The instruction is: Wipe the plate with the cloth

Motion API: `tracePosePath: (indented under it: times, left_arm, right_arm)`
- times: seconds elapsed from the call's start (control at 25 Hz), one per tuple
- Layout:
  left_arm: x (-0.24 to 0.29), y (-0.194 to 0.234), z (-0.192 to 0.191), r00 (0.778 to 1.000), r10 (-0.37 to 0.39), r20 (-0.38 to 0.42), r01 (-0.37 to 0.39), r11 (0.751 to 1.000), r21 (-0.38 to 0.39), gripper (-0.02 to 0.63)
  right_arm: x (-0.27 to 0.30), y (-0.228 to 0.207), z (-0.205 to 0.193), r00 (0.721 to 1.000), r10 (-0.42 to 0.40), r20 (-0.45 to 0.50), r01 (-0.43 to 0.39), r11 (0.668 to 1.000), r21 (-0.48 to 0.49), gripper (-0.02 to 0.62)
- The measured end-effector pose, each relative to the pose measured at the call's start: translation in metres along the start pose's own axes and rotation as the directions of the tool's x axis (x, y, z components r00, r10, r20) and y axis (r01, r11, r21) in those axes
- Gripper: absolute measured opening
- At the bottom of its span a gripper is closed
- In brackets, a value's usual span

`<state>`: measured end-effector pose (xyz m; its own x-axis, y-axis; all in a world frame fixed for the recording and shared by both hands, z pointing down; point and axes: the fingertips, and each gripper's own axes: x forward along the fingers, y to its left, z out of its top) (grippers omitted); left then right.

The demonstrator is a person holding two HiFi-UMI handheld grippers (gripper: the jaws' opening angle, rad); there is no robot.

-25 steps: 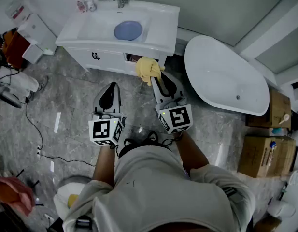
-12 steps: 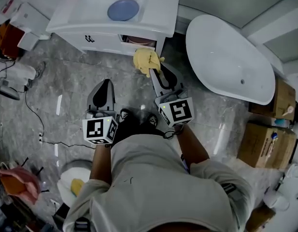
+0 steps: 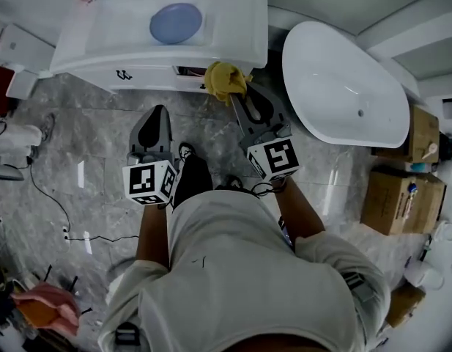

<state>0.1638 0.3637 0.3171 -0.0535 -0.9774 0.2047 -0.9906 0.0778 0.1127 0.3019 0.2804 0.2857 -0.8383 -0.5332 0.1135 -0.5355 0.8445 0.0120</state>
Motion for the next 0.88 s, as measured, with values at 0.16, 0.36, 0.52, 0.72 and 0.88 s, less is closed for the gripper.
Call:
tracePosePath:
  times: [0.16,0.36,0.52,0.72,0.88]
  left_arm:
    - [0.028,0.052,0.005,0.998,-0.055,-0.036,0.054,0.998,-0.033,0.025]
    - [0.061,0.114,0.007,0.994,-0.089,-0.069,0.087,0.996,-0.030,0.025]
    - [0.084,0.145,0.005,0.984,-0.142,-0.106,0.139,0.989,-0.042,0.025]
    - [0.117,0.172,0.005,0.981,-0.149,-0.124,0.144,0.988,-0.047,0.025]
    - [0.150,0.191,0.010,0.979,-0.147,-0.142,0.143,0.989,-0.036,0.025]
  right_arm:
    - [0.056,-0.003,0.017,0.999,-0.040,-0.009,0.041,0.999,0.019,0.077]
    - [0.120,0.001,0.021,0.997,-0.073,-0.034,0.073,0.997,-0.010,0.077]
    - [0.157,0.001,0.022,0.993,-0.106,-0.060,0.105,0.994,-0.020,0.077]
    - [0.200,-0.015,0.018,0.989,-0.121,-0.082,0.119,0.992,-0.030,0.077]
    - [0.235,-0.035,0.013,0.987,-0.131,-0.093,0.130,0.991,-0.020,0.077]
